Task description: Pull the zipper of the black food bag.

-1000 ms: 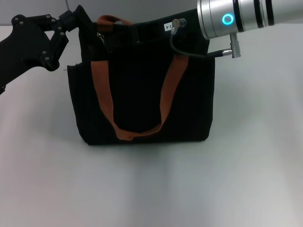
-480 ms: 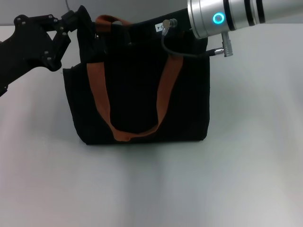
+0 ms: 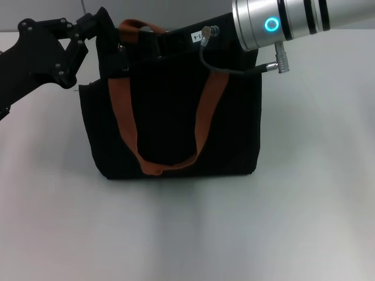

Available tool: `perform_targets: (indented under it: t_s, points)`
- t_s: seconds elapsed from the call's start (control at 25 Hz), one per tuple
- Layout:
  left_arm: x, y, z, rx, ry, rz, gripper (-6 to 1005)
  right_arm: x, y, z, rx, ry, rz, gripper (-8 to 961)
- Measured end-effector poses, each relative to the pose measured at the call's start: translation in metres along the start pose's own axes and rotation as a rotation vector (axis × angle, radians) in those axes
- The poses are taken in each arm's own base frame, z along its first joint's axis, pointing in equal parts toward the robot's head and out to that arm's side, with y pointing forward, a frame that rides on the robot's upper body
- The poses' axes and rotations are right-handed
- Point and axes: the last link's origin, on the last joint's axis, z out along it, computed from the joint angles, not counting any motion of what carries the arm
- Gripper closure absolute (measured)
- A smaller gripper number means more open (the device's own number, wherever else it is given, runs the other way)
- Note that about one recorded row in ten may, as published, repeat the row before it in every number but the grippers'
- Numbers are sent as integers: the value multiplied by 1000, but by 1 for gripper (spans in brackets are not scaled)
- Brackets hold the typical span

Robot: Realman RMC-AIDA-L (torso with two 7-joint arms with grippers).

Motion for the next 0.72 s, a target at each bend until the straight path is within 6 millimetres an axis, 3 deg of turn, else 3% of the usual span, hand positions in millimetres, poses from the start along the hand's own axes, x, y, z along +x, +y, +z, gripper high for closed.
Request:
perform_targets:
  t_s: [0.72]
  points:
    - [0,0,0,-1,3,-3,995,2,-4,10,12,3,21,592]
